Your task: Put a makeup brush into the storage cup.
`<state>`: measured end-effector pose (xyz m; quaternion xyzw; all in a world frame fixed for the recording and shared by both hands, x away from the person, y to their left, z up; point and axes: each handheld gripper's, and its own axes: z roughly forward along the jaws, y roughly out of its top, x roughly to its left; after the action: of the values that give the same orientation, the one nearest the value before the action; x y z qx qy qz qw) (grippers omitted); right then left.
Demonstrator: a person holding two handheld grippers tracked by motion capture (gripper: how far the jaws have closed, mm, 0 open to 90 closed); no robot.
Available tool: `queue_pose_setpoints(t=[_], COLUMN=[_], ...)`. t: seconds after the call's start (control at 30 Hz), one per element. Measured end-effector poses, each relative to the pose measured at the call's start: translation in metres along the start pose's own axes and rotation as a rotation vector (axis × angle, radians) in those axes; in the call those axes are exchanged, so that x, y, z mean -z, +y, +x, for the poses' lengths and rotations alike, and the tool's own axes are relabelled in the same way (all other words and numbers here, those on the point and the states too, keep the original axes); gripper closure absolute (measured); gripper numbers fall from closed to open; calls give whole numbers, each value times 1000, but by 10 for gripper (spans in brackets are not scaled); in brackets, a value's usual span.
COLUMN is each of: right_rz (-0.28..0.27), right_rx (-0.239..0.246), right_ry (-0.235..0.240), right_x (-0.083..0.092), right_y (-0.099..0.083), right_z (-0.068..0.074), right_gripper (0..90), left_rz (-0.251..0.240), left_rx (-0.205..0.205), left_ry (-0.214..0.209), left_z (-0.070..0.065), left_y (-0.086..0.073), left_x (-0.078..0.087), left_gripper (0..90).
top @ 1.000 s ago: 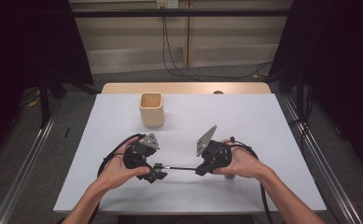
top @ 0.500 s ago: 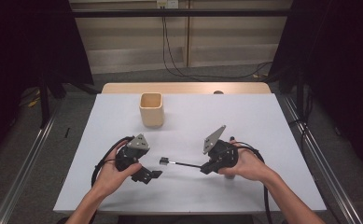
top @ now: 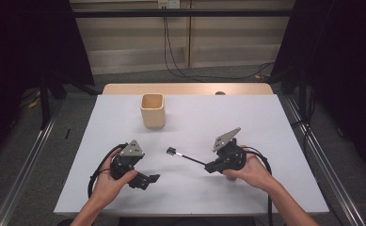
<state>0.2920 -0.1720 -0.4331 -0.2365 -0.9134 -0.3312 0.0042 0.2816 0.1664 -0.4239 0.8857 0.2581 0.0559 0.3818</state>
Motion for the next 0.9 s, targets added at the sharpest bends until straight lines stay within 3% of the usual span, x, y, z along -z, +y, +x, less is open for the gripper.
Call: queue_pose_setpoints(t=[0.13,0.2,0.27,0.9], right_rz=[-66,-96,-117,-349], right_rx=[-37,-48,-46,-81], right_ry=[-26,-31,-32,-19], right_x=[2,3,2,4], right_y=[-4,-5,-5,-16], right_z=[1,1,1,3], right_gripper=[863,863,863,863], left_rz=[-7,-31,-53,-117], left_rx=[2,3,8,35], left_ry=[21,52,35,60], left_z=[-3,-4,-4,-5], left_y=[-3,-2,-2,-2], left_x=[1,4,6,8], left_gripper=[42,43,43,42])
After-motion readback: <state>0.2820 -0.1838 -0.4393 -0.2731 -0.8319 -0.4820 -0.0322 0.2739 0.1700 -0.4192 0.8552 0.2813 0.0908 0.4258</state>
